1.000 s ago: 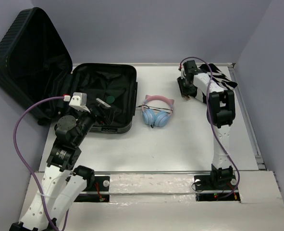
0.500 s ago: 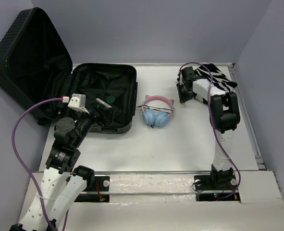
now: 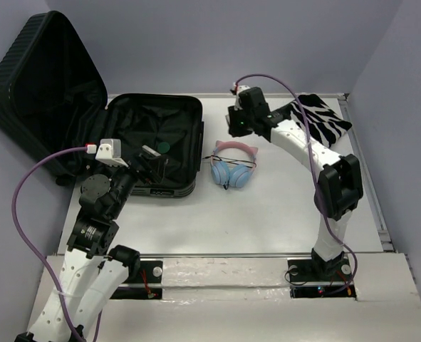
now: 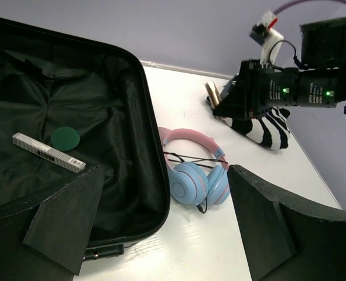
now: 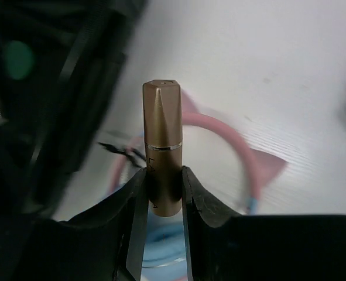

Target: Pack the luggage

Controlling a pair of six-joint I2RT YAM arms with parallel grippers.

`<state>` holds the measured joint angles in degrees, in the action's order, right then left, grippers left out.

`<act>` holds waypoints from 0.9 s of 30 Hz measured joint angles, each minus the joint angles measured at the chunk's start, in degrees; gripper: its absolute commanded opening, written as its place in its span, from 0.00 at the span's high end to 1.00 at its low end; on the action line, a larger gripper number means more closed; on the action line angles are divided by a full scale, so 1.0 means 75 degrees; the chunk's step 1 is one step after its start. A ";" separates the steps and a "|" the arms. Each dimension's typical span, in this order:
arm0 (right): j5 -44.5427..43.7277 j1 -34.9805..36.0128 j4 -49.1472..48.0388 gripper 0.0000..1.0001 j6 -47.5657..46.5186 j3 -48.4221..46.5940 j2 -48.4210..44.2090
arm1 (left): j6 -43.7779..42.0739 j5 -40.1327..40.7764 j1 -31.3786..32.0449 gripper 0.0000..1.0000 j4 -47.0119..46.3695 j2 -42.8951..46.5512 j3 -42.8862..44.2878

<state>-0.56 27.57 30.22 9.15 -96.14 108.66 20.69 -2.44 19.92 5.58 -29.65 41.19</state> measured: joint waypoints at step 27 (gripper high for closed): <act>0.0653 0.2375 -0.1568 0.31 0.1999 -0.2993 0.2914 | -0.0006 0.0364 0.0149 0.01 0.0198 0.0029 0.0015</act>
<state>4.34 45.39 18.46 24.14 -118.58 130.52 20.64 0.30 21.04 7.07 -29.43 41.30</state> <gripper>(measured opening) 0.699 0.990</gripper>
